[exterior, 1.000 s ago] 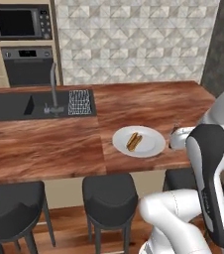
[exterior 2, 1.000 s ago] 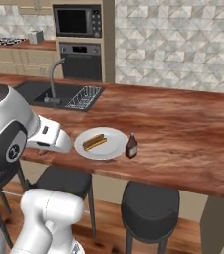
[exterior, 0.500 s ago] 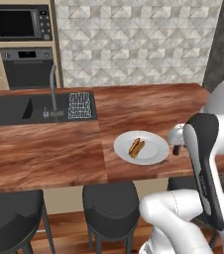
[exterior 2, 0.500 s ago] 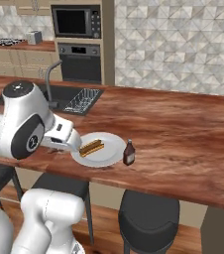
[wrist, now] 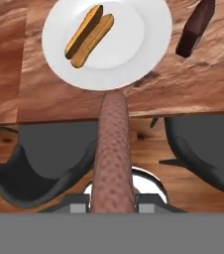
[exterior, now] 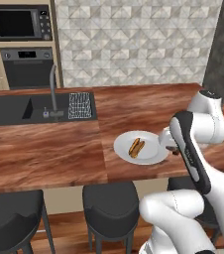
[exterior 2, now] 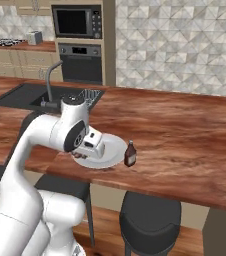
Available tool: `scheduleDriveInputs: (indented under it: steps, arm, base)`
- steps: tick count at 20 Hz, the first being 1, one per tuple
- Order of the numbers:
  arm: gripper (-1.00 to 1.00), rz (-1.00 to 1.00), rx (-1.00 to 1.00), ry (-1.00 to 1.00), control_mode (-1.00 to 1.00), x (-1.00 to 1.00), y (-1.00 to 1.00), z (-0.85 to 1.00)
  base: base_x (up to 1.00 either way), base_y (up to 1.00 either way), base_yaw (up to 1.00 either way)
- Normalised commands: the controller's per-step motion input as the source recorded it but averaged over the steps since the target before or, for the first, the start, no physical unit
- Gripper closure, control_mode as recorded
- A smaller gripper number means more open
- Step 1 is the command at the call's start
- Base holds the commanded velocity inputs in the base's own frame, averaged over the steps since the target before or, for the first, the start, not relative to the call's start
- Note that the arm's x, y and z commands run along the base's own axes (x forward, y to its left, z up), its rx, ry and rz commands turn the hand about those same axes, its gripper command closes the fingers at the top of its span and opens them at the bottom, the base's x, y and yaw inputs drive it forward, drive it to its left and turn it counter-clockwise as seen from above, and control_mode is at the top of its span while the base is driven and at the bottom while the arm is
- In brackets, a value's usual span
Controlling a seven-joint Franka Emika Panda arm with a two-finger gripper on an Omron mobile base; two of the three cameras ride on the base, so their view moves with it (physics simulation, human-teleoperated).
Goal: Move the hot dog bun to the plate on the dining table and place the condiment next to that plate. Then navigate to the fridge and take the sausage and place it on the plate as well.
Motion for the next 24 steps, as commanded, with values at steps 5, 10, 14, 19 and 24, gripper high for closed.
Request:
scheduleDriveInputs:
  steps: [5,10,14,19,24]
  arm:
    - [1.0,-0.07,0.0,0.06,-1.0,1.0,0.1,-0.74]
    - [1.0,-0.08,0.0,0.0,-1.0,0.85,0.01,-0.44]
    - [1.0,-0.1,-0.02,0.0,-1.0,0.75,0.0,-0.36]
    - [1.0,-0.07,-0.01,0.0,-1.0,0.69,-0.02,-0.37]
    - [1.0,-0.01,0.0,0.0,-1.0,0.53,-0.18,-0.45]
  base:
    - [0.0,0.0,0.0]
    - [0.0,0.0,0.0]
    - [0.0,0.0,0.0]
    - [0.0,0.0,0.0]
    - [0.0,0.0,0.0]
